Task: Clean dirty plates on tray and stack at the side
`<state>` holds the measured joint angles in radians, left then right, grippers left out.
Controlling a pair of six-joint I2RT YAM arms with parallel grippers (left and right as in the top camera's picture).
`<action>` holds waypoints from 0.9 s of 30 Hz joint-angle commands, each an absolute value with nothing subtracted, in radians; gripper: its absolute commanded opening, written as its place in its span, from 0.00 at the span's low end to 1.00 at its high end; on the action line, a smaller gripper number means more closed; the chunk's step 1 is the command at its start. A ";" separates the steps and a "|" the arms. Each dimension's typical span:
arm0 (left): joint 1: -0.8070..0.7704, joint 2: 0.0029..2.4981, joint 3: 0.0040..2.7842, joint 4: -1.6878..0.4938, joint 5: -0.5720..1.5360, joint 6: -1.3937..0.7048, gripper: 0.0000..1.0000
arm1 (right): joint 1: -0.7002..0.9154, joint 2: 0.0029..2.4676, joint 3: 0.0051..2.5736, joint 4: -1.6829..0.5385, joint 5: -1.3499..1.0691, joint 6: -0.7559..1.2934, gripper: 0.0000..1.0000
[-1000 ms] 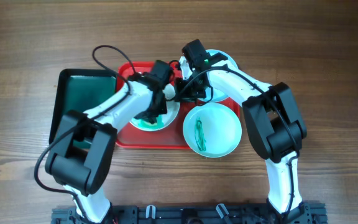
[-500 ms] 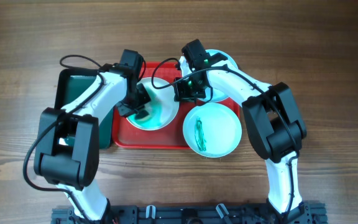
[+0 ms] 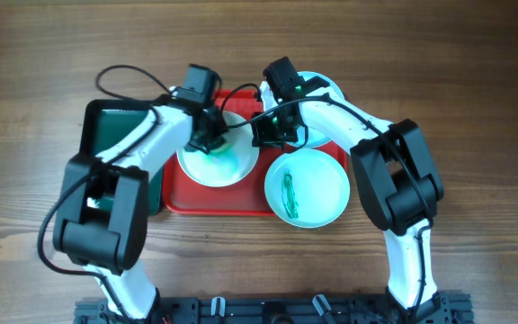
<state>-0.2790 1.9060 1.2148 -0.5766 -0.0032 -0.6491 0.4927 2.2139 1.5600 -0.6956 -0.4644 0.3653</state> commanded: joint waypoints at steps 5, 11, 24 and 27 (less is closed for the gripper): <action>-0.222 1.925 1.217 -0.744 0.120 -0.632 0.04 | 0.494 2.222 1.544 -0.700 -0.454 0.367 0.05; -0.270 1.925 1.217 -0.580 0.190 -0.579 0.04 | 0.494 2.222 1.544 -0.702 -0.454 0.366 0.04; -0.339 1.932 1.219 -0.754 0.205 -0.471 0.04 | 0.494 2.222 1.544 -0.705 -0.454 0.366 0.04; -0.241 1.909 1.268 -0.855 0.110 -0.471 0.04 | 0.494 2.222 1.544 -0.707 -0.450 0.367 0.04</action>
